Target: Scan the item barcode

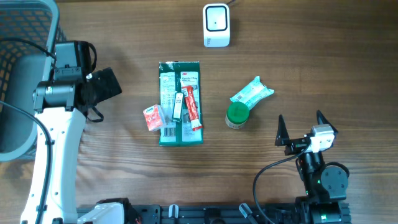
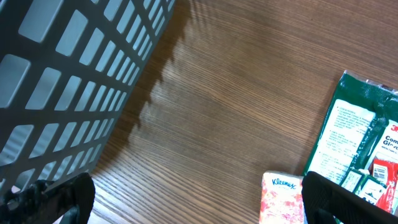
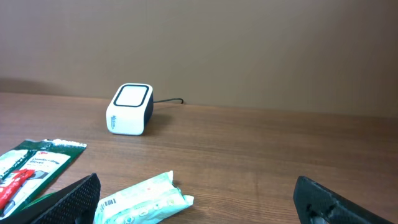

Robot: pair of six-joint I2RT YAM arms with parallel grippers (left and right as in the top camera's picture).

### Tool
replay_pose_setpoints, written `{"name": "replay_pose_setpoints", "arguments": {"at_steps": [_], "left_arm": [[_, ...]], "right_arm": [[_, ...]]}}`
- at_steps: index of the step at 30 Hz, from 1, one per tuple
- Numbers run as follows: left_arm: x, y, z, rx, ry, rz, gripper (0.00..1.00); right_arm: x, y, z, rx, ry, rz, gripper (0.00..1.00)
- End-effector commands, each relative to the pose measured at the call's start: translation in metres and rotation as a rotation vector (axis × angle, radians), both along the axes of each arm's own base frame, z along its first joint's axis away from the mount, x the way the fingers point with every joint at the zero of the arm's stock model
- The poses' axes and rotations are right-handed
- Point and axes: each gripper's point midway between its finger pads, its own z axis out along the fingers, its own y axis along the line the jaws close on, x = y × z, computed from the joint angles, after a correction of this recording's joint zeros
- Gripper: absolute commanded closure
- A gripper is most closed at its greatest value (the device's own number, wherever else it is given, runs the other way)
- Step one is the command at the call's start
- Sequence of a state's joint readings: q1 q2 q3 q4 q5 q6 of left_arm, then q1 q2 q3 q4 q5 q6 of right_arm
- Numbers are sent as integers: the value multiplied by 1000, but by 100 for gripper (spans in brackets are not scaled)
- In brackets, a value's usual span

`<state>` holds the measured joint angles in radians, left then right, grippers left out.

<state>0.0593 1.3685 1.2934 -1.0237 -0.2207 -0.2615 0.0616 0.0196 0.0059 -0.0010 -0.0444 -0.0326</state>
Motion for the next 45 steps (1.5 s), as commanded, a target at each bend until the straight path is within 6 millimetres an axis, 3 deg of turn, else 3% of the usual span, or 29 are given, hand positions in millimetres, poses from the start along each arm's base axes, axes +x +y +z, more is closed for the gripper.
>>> {"name": "replay_pose_setpoints", "arguments": {"at_steps": [1, 17, 22, 24, 27, 32, 35, 37, 42, 45], "left_arm": [[2, 4, 11, 12, -34, 19, 0], [2, 4, 11, 12, -34, 19, 0], [2, 4, 11, 12, -34, 19, 0], [2, 4, 11, 12, -34, 19, 0], [2, 4, 11, 12, -34, 19, 0], [2, 4, 11, 12, -34, 19, 0], [2, 4, 11, 12, -34, 19, 0], [2, 4, 11, 12, -34, 19, 0], [2, 4, 11, 12, -34, 19, 0], [2, 4, 11, 12, -34, 19, 0]], "right_arm": [[0, 0, 1, -17, -6, 4, 0], [0, 0, 1, -17, -7, 4, 0], [-8, 32, 12, 99, -12, 191, 0], [-12, 38, 23, 131, -18, 231, 0], [-16, 32, 48, 134, -31, 194, 0], [-31, 22, 129, 57, -19, 143, 0], [-26, 22, 162, 34, 105, 137, 0], [-16, 23, 171, 37, 236, 135, 0], [13, 25, 159, 41, 622, 125, 0], [31, 40, 148, 100, 773, 188, 0]]}}
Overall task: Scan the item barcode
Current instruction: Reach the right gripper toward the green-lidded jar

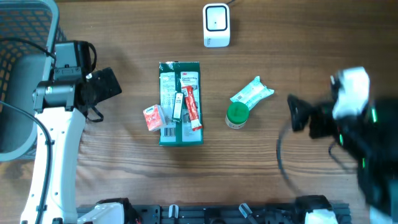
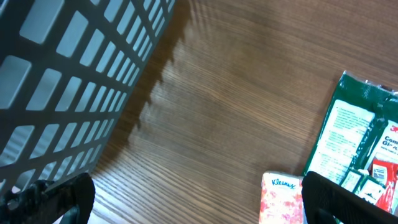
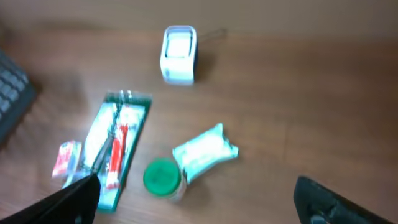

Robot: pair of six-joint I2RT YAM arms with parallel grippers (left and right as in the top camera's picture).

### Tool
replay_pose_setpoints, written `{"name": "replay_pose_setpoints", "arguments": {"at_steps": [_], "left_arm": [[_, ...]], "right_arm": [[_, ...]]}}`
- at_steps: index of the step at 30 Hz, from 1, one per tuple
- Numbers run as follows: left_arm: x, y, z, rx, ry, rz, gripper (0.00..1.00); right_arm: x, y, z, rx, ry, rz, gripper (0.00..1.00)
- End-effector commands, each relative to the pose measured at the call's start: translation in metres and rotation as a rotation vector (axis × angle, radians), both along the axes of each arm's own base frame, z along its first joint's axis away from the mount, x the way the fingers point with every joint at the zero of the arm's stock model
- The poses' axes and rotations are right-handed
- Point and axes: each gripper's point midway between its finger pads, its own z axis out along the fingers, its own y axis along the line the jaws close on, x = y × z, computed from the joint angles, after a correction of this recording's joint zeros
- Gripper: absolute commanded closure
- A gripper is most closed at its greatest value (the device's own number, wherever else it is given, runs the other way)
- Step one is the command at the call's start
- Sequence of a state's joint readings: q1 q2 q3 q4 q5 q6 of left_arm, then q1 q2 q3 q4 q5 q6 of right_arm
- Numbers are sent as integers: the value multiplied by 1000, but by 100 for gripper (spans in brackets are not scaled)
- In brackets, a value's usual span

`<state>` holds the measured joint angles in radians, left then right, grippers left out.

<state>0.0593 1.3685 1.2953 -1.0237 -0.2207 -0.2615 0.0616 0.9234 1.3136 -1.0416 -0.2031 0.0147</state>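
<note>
The white barcode scanner point(image 1: 216, 25) stands at the far middle of the table, also seen in the right wrist view point(image 3: 178, 53). Mid-table lies a green 3M package point(image 1: 180, 102), with a small Kleenex pack point(image 1: 153, 117) touching its left edge. To the right are a green-lidded jar point(image 1: 237, 115) and a mint wipes pack point(image 1: 252, 92). My right gripper point(image 1: 301, 118) hovers, blurred, above the table right of the jar, open and empty point(image 3: 199, 211). My left gripper point(image 1: 109, 87) hangs left of the package, open and empty point(image 2: 199, 202).
A grey mesh basket point(image 1: 18, 74) fills the far left, close beside the left arm, and shows in the left wrist view point(image 2: 62, 74). The scanner's cable runs off the far edge.
My right arm has risen and moved away from the near edge; its camera now looks down on the jar, wipes, package and scanner. The left arm and all items have not moved.
</note>
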Motion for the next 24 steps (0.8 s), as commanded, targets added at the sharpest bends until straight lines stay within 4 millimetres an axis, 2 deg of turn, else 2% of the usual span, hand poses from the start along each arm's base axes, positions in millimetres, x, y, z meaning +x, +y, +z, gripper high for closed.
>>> {"name": "replay_pose_setpoints", "arguments": {"at_steps": [1, 5, 7, 9, 14, 18, 24], "left_arm": [[1, 4, 10, 12, -32, 19, 0], [1, 4, 10, 12, -32, 19, 0], [1, 4, 10, 12, -32, 19, 0], [1, 4, 10, 12, -32, 19, 0], [1, 4, 10, 12, -32, 19, 0], [1, 4, 10, 12, -32, 19, 0], [1, 4, 10, 12, -32, 19, 0]], "right_arm": [[27, 16, -13, 58, 177, 54, 0], [40, 41, -49, 171, 358, 152, 0], [44, 47, -76, 228, 506, 118, 14], [46, 48, -96, 228, 597, 98, 21], [49, 64, -138, 147, 744, 84, 22], [52, 62, -159, 16, 778, -94, 16], [50, 84, -168, -44, 768, -122, 9]]}}
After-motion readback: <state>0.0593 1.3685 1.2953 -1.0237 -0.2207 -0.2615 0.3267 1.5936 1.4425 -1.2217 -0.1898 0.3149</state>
